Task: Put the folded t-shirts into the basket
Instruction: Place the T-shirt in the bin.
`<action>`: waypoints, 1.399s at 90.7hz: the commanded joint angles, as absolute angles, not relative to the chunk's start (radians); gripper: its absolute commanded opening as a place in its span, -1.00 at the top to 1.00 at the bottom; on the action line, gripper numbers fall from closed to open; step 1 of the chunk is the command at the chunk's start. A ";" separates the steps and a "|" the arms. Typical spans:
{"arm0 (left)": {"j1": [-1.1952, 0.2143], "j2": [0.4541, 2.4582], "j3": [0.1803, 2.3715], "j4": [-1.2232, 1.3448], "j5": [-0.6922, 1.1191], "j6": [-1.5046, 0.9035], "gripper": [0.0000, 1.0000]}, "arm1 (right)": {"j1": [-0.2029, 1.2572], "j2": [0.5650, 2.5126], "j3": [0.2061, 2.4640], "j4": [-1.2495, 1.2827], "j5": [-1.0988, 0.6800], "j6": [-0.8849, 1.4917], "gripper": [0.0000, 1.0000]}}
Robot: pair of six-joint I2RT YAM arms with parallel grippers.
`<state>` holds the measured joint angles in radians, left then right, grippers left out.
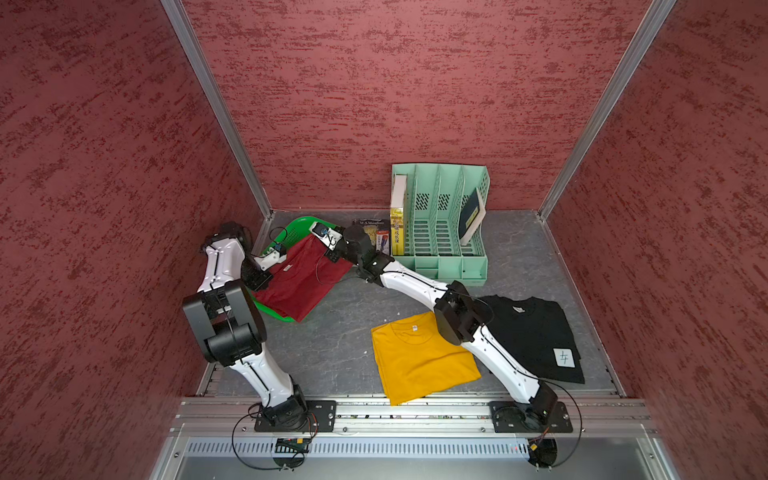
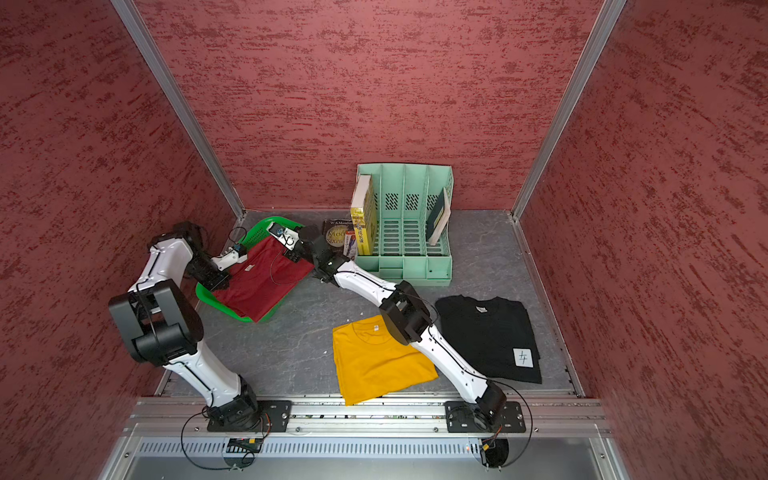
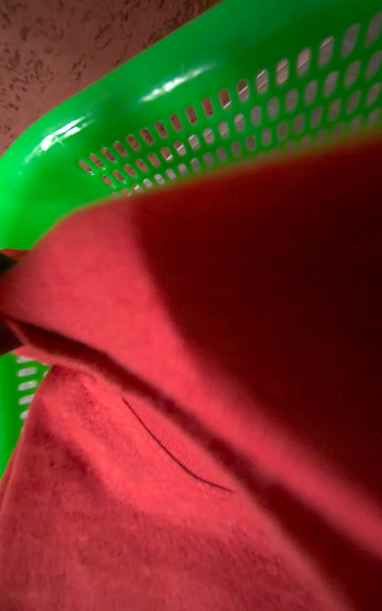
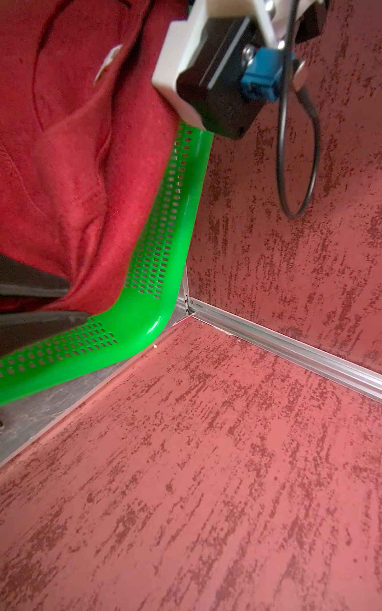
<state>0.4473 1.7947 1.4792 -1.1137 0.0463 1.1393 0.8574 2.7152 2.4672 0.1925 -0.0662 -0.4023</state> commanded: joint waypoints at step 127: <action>0.164 1.840 1.596 -0.980 0.142 0.819 -0.02 | 0.873 1.875 1.656 0.016 -0.180 0.092 -0.45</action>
<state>0.2199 1.7409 1.5665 -1.0355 0.1734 0.8963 0.8654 1.9572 1.7306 0.1310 -0.1436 -0.0391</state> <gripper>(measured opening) 0.523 0.723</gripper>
